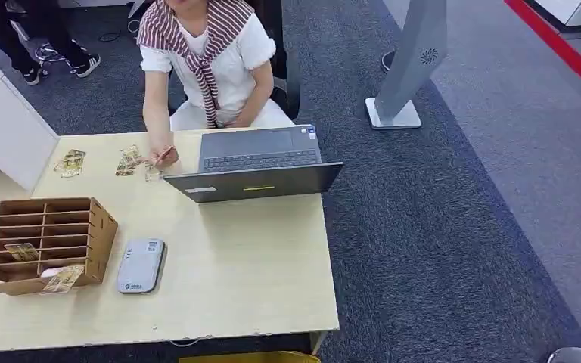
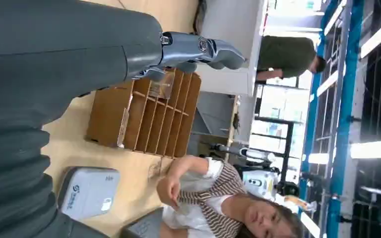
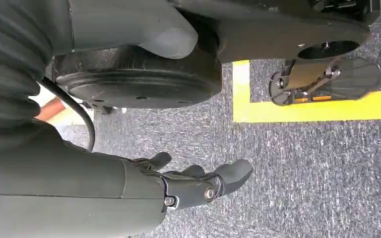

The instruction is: Pass the card to the sensor for recognition and then transmit it.

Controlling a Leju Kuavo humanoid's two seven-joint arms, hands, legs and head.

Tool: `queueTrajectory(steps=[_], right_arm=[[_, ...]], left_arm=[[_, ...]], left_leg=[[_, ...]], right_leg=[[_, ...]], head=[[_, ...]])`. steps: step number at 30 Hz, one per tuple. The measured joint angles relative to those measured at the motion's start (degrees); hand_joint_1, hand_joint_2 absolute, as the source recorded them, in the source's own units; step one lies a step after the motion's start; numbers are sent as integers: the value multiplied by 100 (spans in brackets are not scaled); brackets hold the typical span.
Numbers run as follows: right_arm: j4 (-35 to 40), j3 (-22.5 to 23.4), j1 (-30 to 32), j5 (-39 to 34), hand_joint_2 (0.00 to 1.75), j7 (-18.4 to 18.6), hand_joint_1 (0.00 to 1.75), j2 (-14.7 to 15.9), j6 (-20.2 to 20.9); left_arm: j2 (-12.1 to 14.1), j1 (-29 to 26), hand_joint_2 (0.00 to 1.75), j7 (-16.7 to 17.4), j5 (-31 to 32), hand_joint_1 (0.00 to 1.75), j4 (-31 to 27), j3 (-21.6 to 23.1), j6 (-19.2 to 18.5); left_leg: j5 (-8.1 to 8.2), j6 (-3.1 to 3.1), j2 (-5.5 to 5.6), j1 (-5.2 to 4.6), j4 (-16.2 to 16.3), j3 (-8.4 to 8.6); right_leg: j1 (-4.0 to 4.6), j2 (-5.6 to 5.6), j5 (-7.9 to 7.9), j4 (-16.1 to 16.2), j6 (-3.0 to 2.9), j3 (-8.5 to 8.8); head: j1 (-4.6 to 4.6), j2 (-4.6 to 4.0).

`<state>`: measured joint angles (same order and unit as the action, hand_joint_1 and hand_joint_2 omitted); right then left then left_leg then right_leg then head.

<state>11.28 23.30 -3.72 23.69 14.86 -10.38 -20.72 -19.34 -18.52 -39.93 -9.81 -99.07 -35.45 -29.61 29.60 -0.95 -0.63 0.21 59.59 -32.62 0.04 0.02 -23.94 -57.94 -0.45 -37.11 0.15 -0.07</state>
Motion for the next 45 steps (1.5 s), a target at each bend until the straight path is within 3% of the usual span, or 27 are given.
queueTrajectory(steps=[2,5,9,10,12,13,15,17,20,23,32,45], right_arm=[[-7,35,11,-112,175,-100,0,-2,-26],[-18,66,14,-24,175,-153,0,-2,-17],[-22,66,11,46,175,-151,0,-4,18],[-22,66,11,81,175,-137,0,-4,37],[-22,66,0,221,175,-87,0,-4,105],[-22,55,-6,322,175,-57,0,-4,158],[-22,-46,-40,562,175,20,0,-2,300],[-22,-142,-55,733,175,55,0,-2,413],[-22,-251,-55,874,175,70,0,7,479],[-20,-334,-55,935,175,85,0,15,511],[-22,-365,-54,953,175,72,0,26,542],[-22,-365,-55,957,175,61,0,39,575]], left_arm=[[-2,-131,175,-9,677,0,-542,-22,147],[33,-317,175,-37,2100,0,-1477,273,1168],[140,-335,175,-37,2726,0,-1945,686,1843],[208,-319,175,-35,2943,0,-1990,807,2112],[470,-179,175,143,3676,0,-1951,1187,3062],[604,66,175,384,4207,0,-1858,1380,3634],[1015,855,175,1368,5615,0,-1388,1966,4666],[1378,1602,175,2255,6719,0,-859,2600,5126],[1856,2559,175,3093,7690,0,-11,3185,5000],[2157,3167,175,3418,8128,0,582,3625,4861],[2520,3678,175,3622,8277,0,1308,4109,4732],[2632,3784,175,3672,8292,0,1697,4257,4703]], left_leg=[[0,0,0,5,1,1],[0,-1,7,-6,1,1],[0,-1,11,-6,1,7],[0,-1,12,-9,1,12],[-3,-4,18,-13,4,17],[-11,-3,31,-15,5,17],[-42,-2,76,-11,4,-4],[-54,13,85,-10,2,-10],[-76,23,51,-9,2,-18],[-78,23,22,-10,2,-17],[-77,24,15,-9,3,-25],[-77,25,15,-9,2,-30]], right_leg=[[7,1,0,1,0,-1],[0,-3,-4,1,6,-2],[0,-8,-3,1,6,6],[0,-6,-4,1,6,5],[1,-9,-4,5,7,2],[1,-18,-2,7,10,-10],[2,-67,10,6,12,10],[0,-79,31,5,-2,7],[0,-54,62,3,-11,-11],[-1,-28,76,2,-18,-17],[0,-9,75,2,-17,-34],[0,-8,74,2,-17,-39]], head=[[6,0],[2,0],[4,0],[2,0],[4,0],[2,0],[9,0],[9,0],[-7,0],[-9,0],[-7,0],[-7,0]])
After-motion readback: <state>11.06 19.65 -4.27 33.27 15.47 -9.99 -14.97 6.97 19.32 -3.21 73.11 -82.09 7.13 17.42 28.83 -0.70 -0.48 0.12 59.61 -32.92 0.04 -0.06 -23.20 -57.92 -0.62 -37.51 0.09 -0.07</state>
